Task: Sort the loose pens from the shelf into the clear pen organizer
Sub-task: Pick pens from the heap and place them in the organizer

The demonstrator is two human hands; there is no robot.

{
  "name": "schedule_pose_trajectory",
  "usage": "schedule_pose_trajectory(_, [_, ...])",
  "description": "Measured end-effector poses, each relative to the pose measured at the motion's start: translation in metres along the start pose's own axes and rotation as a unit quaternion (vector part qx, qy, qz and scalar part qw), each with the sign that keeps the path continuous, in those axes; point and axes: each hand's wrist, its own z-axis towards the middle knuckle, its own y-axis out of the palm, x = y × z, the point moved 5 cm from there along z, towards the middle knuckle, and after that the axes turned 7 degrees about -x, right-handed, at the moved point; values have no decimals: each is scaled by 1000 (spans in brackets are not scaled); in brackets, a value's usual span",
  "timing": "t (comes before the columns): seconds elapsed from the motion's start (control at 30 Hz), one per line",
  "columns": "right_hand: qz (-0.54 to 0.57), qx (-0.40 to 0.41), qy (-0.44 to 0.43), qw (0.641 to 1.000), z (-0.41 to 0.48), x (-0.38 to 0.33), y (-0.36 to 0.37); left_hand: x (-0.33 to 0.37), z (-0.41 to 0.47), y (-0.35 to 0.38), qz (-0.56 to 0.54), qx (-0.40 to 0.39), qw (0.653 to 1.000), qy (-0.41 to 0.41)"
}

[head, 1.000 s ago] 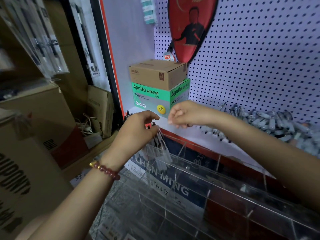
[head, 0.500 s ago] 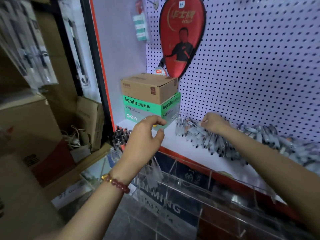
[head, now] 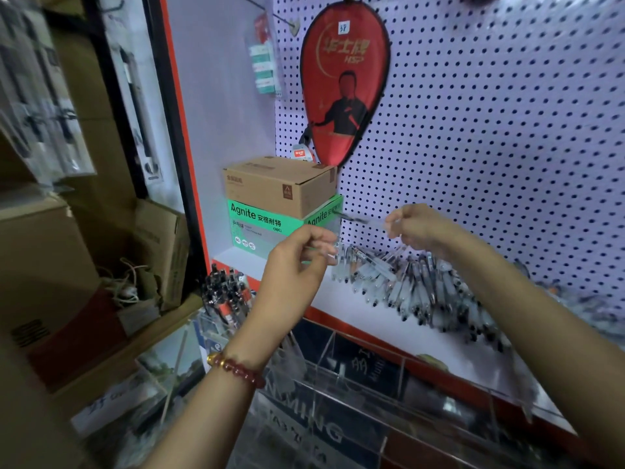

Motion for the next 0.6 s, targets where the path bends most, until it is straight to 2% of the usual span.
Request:
schedule_pose_trajectory(0.07, [158, -132, -29, 978, -21, -18, 11, 1, 0, 6, -60, -7, 998, -10])
schedule_pose_trajectory(0.1, [179, -186, -48, 965, -30, -27, 17, 2, -1, 8, -82, -7, 997, -13])
schedule_pose_trajectory(0.23, [112, -315, -136, 933, -59, -53, 40, 7, -2, 4, -110, 33, 993, 23])
schedule_pose_trajectory(0.37, [88, -354, -154, 918, -64, -60, 44, 8, -1, -5, -160, 106, 981, 18])
schedule_pose_trajectory(0.43, [8, -312, -116, 943, -51, -44, 37, 9, -1, -7, -145, 110, 983, 18])
schedule_pose_trajectory(0.47, [-70, -250, -92, 961, -39, -32, 33, 8, -1, -7, -130, 104, 986, 20])
schedule_pose_trajectory(0.53, [-193, -103, -47, 975, -9, 0, 23, 8, -3, -4, -99, 84, 991, 12])
schedule_pose_trajectory(0.6, [-234, -18, -11, 972, 8, 25, 26, 6, -6, 0, -71, 61, 996, 5])
